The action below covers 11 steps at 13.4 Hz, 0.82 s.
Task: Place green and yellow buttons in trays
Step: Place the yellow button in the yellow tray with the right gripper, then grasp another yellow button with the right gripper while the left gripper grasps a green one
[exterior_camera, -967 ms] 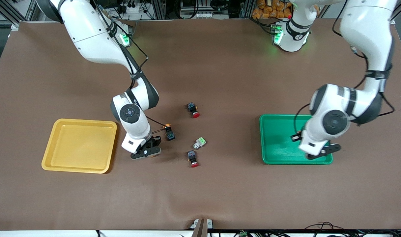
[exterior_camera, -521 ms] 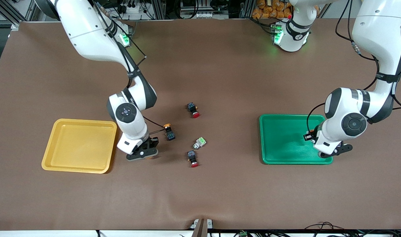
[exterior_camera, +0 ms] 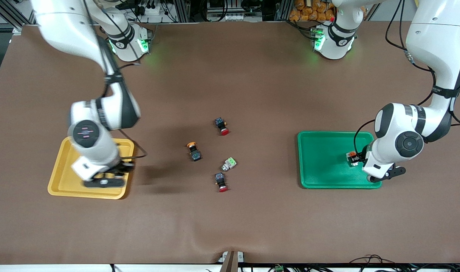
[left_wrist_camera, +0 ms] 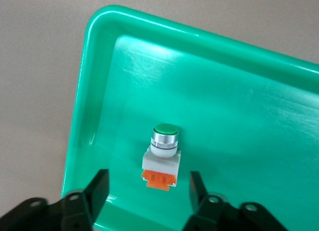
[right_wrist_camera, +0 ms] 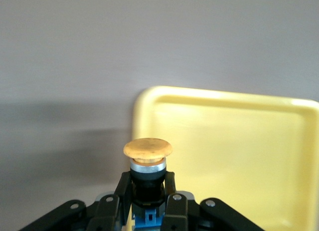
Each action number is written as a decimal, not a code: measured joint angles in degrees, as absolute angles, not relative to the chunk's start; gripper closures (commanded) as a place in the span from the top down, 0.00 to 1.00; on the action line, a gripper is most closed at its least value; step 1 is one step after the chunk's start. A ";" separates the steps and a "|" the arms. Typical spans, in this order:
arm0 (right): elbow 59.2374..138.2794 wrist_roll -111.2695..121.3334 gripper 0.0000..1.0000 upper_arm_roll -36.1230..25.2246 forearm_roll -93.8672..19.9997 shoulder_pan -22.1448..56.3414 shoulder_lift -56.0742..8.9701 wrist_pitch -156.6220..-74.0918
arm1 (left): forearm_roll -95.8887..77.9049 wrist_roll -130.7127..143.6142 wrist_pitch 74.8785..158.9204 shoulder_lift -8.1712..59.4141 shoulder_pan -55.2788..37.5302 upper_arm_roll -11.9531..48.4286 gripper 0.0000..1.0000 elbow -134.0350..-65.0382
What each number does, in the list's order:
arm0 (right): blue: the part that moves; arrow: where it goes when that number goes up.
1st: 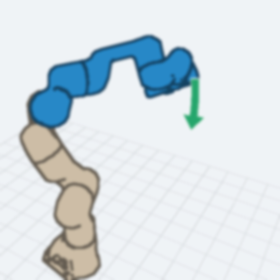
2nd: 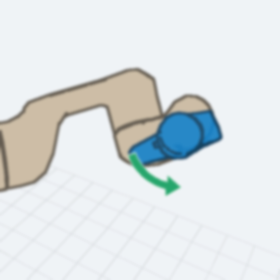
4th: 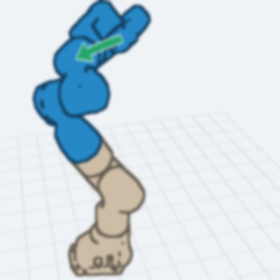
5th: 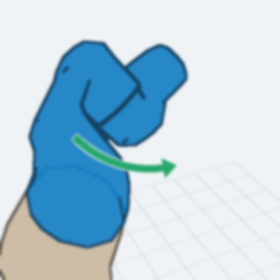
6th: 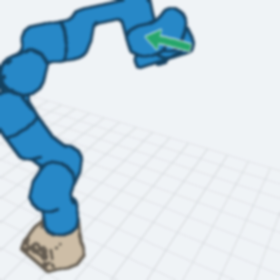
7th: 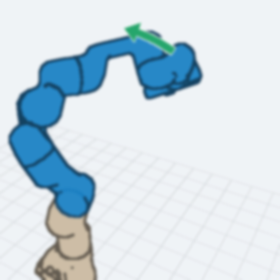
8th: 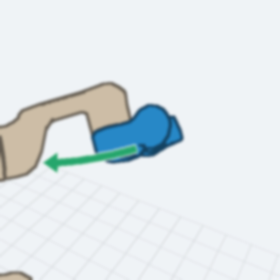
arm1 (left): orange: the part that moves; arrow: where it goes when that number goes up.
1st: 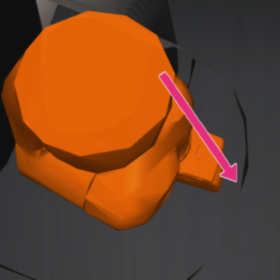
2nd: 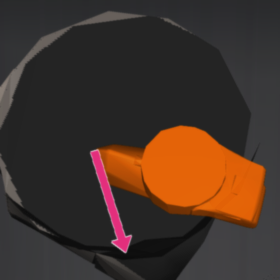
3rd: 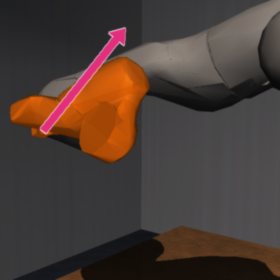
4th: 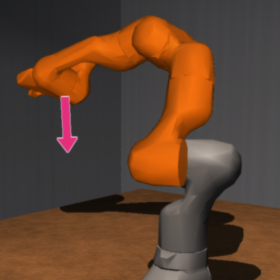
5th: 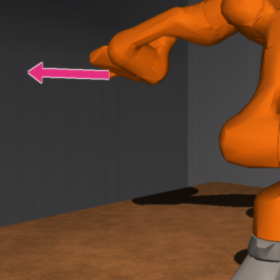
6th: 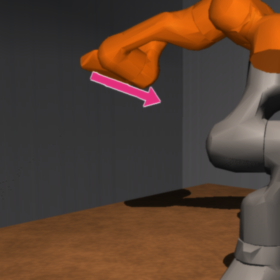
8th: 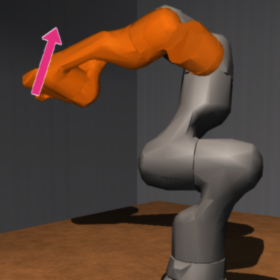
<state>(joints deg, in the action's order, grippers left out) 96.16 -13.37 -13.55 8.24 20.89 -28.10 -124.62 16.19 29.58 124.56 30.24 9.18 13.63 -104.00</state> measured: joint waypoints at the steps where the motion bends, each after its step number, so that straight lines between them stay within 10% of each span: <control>1: 96.17 -11.30 0.37 -14.44 8.28 19.17 -27.27 -122.92 | 15.52 29.59 124.70 30.09 9.21 14.24 1.00 -103.72; 2: 96.17 -8.08 0.83 -14.83 8.29 17.14 -26.74 -121.65 | 13.88 29.86 124.71 29.86 9.26 15.50 1.00 -103.35; 3: 96.17 -4.61 1.00 -14.98 8.28 15.13 -26.48 -121.24 | 12.14 30.97 124.71 29.50 9.23 17.22 1.00 -102.98; 11: 95.86 4.59 1.00 -8.36 6.63 18.26 -26.40 -119.64 | 10.47 55.22 125.00 34.00 -6.54 24.69 1.00 -92.96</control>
<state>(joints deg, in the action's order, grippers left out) 95.86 4.59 -8.36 6.63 18.26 -26.40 -119.64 10.47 55.22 125.00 34.00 -6.54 24.69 -92.96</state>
